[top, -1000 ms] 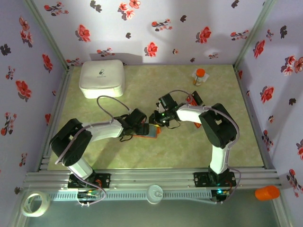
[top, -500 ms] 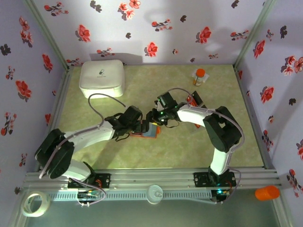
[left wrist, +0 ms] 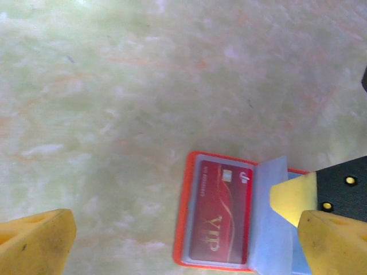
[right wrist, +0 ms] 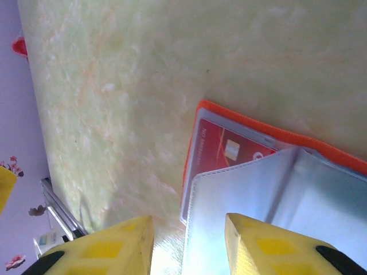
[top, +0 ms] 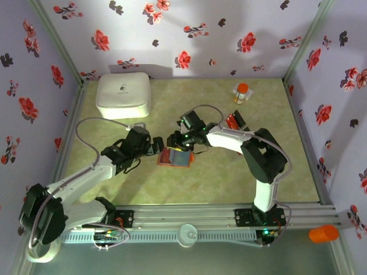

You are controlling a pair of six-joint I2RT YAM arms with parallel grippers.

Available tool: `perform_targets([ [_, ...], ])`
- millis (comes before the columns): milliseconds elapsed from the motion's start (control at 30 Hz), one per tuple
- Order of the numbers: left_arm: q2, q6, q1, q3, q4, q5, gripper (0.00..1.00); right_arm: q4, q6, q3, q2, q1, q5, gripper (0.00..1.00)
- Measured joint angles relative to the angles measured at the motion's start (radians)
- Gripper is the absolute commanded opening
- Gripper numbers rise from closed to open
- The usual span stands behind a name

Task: Put the credit cards into the card holder

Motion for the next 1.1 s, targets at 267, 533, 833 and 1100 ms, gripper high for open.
perform_targets([
  [267,-0.027,0.000,0.052,-0.030,-0.004,0.012,1.00,-0.004,0.003,0.080,0.098,0.015,0.007,0.39],
  [533,-0.027,0.000,0.066,-0.044,-0.004,0.023,1.00,0.026,0.026,0.085,0.158,0.015,0.006,0.39],
  [833,-0.011,0.000,0.066,-0.060,0.004,0.033,1.00,0.045,0.026,0.085,0.164,0.015,-0.002,0.39],
  [1100,0.023,0.000,0.067,-0.065,0.016,0.049,1.00,0.044,0.024,0.085,0.158,0.004,-0.005,0.39],
])
